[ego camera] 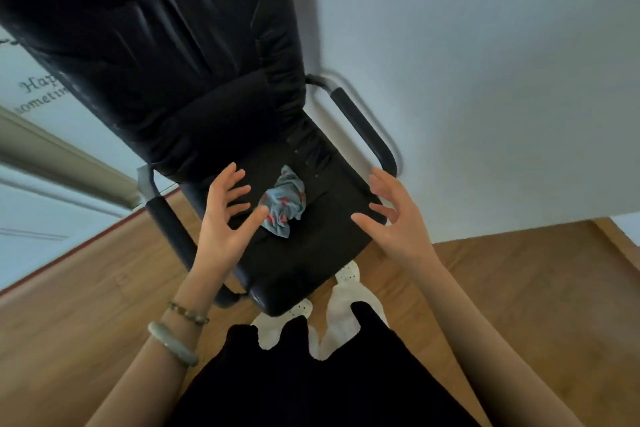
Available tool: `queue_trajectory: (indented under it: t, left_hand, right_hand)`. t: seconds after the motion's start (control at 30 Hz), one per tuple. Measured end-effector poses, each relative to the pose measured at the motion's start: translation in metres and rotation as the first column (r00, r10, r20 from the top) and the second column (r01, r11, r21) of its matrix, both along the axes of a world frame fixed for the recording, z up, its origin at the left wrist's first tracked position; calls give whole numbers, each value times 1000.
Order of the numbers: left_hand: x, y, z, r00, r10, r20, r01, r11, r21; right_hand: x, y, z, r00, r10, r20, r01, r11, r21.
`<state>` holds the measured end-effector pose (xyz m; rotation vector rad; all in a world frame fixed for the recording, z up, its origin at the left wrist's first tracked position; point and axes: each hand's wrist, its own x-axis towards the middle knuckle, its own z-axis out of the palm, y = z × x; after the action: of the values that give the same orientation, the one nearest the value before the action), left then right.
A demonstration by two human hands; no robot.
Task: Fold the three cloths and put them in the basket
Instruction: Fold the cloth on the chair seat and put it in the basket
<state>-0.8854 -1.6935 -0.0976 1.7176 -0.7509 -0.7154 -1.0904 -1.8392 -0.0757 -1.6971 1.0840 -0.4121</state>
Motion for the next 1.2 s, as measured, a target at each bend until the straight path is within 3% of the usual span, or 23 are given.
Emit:
queue_trajectory:
  t: [0.2, 0.43, 0.83, 1.2]
  left_hand:
    - [-22, -3, -23, 972, 229, 49, -232, 969, 82]
    - [-43, -13, -68, 890, 444, 107, -456, 853, 254]
    - [-20, -22, -238, 849, 516, 110, -506, 736, 451]
    - [31, -55, -360, 887, 336, 317, -461, 700, 545]
  right_hand:
    - [20, -54, -28, 971, 237, -26, -234, 969, 79]
    - [41, -110, -88, 891, 452, -51, -447, 890, 90]
    - [111, -148, -243, 794, 566, -220, -587, 809, -35]
    - [185, -159, -372, 780, 472, -411, -551, 830, -91]
